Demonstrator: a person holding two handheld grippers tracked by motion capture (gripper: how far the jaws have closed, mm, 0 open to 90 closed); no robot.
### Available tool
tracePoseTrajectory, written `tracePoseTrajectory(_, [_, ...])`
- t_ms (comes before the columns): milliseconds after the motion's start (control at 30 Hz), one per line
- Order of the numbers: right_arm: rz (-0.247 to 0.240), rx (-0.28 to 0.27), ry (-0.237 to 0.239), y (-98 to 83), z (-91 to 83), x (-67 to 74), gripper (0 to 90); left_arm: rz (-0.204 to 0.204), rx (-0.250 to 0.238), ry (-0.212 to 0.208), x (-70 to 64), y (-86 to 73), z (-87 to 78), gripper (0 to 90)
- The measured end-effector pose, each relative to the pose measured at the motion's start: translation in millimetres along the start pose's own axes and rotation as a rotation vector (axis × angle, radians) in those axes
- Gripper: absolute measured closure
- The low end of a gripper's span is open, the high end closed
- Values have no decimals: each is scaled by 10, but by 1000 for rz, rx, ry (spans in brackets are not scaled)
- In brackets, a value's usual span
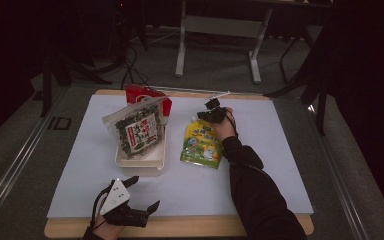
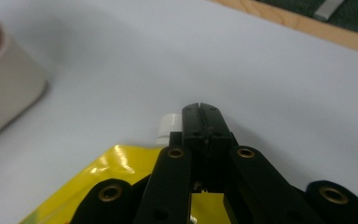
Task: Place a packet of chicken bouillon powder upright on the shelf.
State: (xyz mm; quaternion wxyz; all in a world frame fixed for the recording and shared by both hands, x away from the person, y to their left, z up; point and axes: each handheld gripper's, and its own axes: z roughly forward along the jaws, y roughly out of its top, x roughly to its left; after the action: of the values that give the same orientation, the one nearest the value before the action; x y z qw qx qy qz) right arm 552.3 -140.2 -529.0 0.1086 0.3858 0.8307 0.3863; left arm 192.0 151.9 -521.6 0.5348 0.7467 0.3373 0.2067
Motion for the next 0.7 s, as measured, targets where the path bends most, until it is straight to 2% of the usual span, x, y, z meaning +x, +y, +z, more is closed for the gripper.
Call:
tracePoseTrajectory(100, [13,3,-14,28,70,-16,899,1,7,-6,-1,-2,-4,11])
tracePoseTrajectory(200, [11,44,-40,37,129,-18,899,6,9,-7,-7,-2,-6,11])
tracePoseTrajectory(333, [2,85,-39,4,189,22,900,11,8,-3,-10,-1,-5,11])
tracePoseTrajectory(433, [10,84,-6,-31,173,66,900,12,9,-2,-7,2,2,11])
tracePoseTrajectory(700, [-34,90,33,-224,13,301,900,24,4,-9,-21,26,15,11])
